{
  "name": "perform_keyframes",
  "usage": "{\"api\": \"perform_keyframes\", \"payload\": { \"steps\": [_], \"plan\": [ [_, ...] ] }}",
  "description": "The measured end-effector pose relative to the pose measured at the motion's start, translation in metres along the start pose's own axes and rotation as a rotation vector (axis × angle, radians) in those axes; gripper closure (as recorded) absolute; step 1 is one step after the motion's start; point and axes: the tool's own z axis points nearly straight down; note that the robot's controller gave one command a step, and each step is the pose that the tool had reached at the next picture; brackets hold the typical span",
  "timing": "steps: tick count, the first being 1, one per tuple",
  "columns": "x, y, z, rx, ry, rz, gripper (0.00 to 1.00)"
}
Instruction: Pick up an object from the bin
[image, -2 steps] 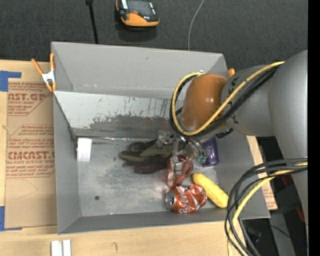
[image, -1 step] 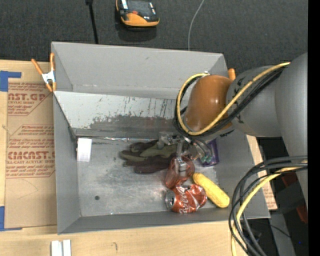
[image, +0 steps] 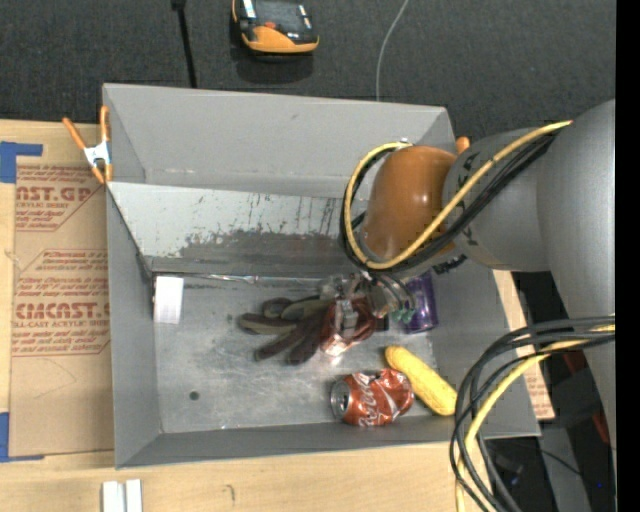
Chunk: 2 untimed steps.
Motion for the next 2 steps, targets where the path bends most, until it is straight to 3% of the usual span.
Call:
{"api": "perform_keyframes", "payload": {
  "steps": [2],
  "plan": [
    [0.0011, 0.0002, -0.0038, -0.001, 0.004, 0.000, 1.00]
  ]
}}
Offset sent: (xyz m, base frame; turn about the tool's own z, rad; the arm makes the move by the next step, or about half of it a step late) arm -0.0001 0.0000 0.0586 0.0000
